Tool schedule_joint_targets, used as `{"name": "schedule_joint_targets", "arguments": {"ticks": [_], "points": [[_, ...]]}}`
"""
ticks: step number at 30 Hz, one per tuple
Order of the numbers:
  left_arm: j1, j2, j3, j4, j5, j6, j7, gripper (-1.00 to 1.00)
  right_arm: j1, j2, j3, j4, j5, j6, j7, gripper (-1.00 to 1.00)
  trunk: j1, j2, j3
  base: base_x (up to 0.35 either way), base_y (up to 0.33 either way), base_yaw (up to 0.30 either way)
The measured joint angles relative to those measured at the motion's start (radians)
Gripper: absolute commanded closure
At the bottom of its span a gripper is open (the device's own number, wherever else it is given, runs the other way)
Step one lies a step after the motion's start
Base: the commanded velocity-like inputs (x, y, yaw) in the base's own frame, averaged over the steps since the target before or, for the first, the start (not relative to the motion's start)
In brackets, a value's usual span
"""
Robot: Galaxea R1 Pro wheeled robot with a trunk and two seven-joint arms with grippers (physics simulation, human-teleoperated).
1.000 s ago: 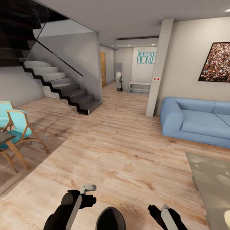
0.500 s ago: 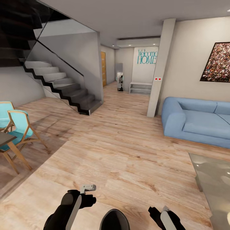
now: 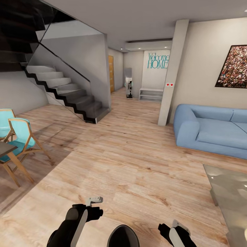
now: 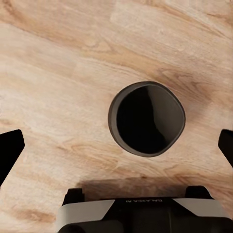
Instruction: Place each of the two pumpkins and all three candles from the living room inside a cabinet in the living room (use any cabinet), then make sure every cabinet is closed, and position the cauldron so it is next to a table in the living room.
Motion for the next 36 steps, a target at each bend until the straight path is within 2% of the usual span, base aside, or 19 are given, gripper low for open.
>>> {"name": "schedule_joint_targets", "arguments": {"ticks": [12, 15, 17, 21, 22, 24, 25, 26, 28, 32, 36], "points": [[0.001, 0.0, 0.001, 0.064, -0.005, -0.042, 0.003, -1.0, -0.001, 0.008, 0.009, -0.003, 0.006, -0.001, -0.001, -1.0, 0.046, -0.084, -0.038, 0.0, 0.0, 0.0], [0.001, -0.001, 0.002, 0.083, -0.005, -0.07, 0.004, -1.0, -0.001, 0.011, 0.011, -0.003, 0.006, -0.001, -0.001, -1.0, 0.057, -0.105, -0.047, 0.0, 0.0, 0.0], [0.0, -0.002, 0.002, 0.09, -0.005, -0.08, 0.005, -1.0, -0.001, 0.014, 0.035, -0.003, 0.005, -0.001, -0.002, -1.0, 0.065, -0.119, -0.053, 0.0, 0.0, 0.0], [0.0, -0.003, 0.001, 0.1, -0.002, -0.084, 0.006, -1.0, -0.001, 0.02, 0.139, -0.003, 0.002, 0.001, -0.009, -1.0, 0.08, -0.147, -0.066, 0.0, 0.0, 0.0], [0.0, -0.004, 0.0, 0.101, -0.002, -0.084, 0.006, -1.0, -0.001, 0.025, 0.172, -0.003, 0.0, 0.004, -0.011, -1.0, 0.084, -0.154, -0.069, 0.0, 0.0, 0.0], [0.0, -0.003, -0.001, 0.105, -0.002, -0.084, 0.006, -1.0, -0.002, 0.051, 0.217, 0.0, -0.002, 0.01, -0.022, -1.0, 0.092, -0.168, -0.075, 0.0, 0.0, 0.0], [0.0, -0.003, -0.001, 0.107, -0.002, -0.084, 0.006, -1.0, -0.003, 0.061, 0.223, 0.002, -0.001, 0.013, -0.027, -1.0, 0.096, -0.175, -0.078, 0.0, 0.0, 0.0], [0.0, -0.003, -0.001, 0.115, -0.002, -0.085, 0.005, -1.0, -0.011, 0.087, 0.237, 0.01, -0.002, 0.026, -0.052, -1.0, 0.1, -0.182, -0.081, 0.0, 0.0, 0.0], [0.0, -0.001, -0.001, 0.125, -0.002, -0.085, 0.005, -1.0, -0.054, 0.112, 0.245, 0.029, -0.001, 0.072, -0.111, -1.0, 0.107, -0.196, -0.088, 0.0, 0.0, 0.0], [0.0, 0.001, 0.0, 0.131, -0.002, -0.085, 0.005, -1.0, -0.143, 0.112, 0.248, 0.106, -0.004, 0.134, -0.179, -1.0, 0.123, -0.224, -0.1, 0.0, 0.0, 0.0], [0.0, 0.001, 0.001, 0.14, -0.002, -0.083, 0.005, -1.0, -0.177, 0.112, 0.25, 0.174, -0.002, 0.149, -0.195, -1.0, 0.138, -0.252, -0.113, 0.0, 0.0, 0.0]]}}
